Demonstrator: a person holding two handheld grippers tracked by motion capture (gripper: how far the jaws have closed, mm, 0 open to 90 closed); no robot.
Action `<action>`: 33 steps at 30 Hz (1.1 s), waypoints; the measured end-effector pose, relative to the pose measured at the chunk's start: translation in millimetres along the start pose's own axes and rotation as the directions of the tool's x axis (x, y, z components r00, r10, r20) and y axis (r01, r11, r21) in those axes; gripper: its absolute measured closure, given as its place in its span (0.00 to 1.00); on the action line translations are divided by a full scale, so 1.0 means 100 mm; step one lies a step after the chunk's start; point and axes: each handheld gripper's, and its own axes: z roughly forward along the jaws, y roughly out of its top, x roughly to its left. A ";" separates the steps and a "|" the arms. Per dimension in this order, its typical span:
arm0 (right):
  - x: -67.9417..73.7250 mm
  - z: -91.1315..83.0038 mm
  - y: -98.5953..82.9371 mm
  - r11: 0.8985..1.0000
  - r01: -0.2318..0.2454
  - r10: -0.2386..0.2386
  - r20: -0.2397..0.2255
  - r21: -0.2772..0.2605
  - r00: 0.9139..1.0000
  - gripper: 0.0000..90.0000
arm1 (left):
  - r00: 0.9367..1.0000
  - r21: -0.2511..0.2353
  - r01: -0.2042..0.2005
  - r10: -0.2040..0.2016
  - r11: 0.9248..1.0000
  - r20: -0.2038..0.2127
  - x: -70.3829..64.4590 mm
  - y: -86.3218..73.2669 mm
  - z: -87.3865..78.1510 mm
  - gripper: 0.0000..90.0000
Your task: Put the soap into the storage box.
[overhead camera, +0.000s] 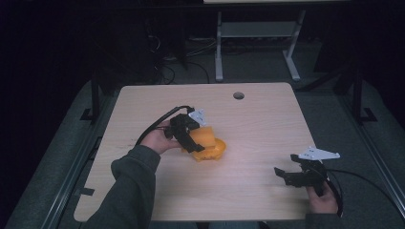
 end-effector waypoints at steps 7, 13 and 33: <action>0.00 -0.01 0.00 1.000 0.003 -0.003 -0.005 -0.002 1.000 0.15 | 1.000 -0.009 -0.010 0.010 1.000 0.014 0.00 0.09 0.06 0.23; 0.00 -0.01 0.00 1.000 0.005 -0.005 -0.006 -0.002 1.000 0.15 | 1.000 -0.004 -0.014 0.014 1.000 0.021 0.00 0.11 0.11 0.23; -0.01 0.00 0.00 1.000 0.012 -0.012 -0.011 0.006 1.000 0.15 | 0.997 0.027 -0.024 0.022 0.999 0.069 0.04 0.17 0.40 0.23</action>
